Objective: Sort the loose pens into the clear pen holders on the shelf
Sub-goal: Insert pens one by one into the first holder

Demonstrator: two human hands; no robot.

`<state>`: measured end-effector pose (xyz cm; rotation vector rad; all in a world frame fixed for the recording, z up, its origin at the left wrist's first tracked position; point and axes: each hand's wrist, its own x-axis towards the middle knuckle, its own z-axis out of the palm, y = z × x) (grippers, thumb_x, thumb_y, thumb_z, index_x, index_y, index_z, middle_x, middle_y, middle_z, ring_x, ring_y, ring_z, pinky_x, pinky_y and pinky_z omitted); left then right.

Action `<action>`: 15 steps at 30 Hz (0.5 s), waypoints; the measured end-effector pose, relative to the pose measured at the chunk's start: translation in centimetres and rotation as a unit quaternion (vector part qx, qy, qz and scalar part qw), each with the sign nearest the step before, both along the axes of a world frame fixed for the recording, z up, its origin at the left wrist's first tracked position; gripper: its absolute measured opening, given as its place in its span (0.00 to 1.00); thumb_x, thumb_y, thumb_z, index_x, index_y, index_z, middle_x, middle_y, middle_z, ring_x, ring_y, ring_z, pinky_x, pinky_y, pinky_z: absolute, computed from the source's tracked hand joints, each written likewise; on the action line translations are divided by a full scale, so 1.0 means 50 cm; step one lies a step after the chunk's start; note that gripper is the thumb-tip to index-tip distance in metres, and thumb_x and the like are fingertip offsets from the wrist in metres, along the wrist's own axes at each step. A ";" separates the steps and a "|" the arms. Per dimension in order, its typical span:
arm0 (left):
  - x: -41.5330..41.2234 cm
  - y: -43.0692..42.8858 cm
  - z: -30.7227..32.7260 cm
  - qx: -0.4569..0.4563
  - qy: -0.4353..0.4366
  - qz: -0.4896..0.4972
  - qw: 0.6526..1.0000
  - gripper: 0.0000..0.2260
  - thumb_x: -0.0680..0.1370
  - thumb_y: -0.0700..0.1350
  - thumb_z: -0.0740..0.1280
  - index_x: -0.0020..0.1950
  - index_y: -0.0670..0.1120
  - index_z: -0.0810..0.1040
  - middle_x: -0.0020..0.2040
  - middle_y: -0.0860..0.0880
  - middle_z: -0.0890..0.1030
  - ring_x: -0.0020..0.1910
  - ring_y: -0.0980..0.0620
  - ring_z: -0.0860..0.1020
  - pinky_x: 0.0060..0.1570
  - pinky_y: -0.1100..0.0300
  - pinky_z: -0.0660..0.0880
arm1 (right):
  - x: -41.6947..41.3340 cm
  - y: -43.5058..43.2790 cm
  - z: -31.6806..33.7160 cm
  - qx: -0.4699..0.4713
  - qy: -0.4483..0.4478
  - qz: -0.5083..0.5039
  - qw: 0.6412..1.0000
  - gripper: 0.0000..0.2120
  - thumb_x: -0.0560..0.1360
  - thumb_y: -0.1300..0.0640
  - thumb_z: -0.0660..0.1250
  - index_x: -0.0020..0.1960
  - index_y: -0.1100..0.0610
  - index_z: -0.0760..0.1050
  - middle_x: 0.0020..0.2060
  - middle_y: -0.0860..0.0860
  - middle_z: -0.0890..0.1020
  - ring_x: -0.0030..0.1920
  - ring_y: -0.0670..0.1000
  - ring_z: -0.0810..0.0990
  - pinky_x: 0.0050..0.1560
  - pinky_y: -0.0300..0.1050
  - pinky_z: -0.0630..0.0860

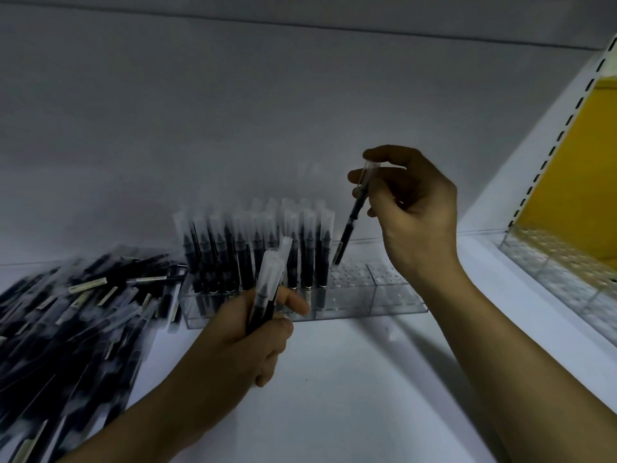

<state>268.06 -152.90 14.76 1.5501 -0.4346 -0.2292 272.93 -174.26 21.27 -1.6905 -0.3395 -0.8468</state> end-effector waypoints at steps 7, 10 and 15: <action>-0.008 -0.001 0.011 -0.005 0.000 0.004 1.000 0.15 0.68 0.50 0.67 0.49 0.42 0.76 0.25 0.57 0.71 0.21 0.60 0.66 0.25 0.62 0.64 | 0.006 0.011 -0.026 -0.110 0.051 0.011 0.993 0.10 0.82 0.60 0.66 0.60 0.50 0.80 0.49 0.44 0.86 0.50 0.47 0.85 0.49 0.50 0.84; -0.005 -0.002 0.010 -0.065 0.084 -0.005 0.994 0.11 0.70 0.41 0.62 0.51 0.42 0.76 0.26 0.52 0.65 0.21 0.56 0.61 0.22 0.62 0.61 | 0.006 0.013 -0.026 -0.115 0.054 0.011 0.992 0.10 0.82 0.59 0.66 0.60 0.48 0.79 0.48 0.43 0.86 0.50 0.47 0.85 0.49 0.49 0.84; -0.006 -0.006 0.016 -0.088 0.112 -0.011 0.990 0.10 0.71 0.46 0.62 0.50 0.43 0.75 0.27 0.49 0.65 0.21 0.55 0.60 0.21 0.63 0.59 | 0.003 0.013 -0.022 -0.105 0.065 0.019 0.992 0.10 0.81 0.60 0.66 0.59 0.48 0.79 0.47 0.44 0.86 0.50 0.48 0.85 0.48 0.47 0.84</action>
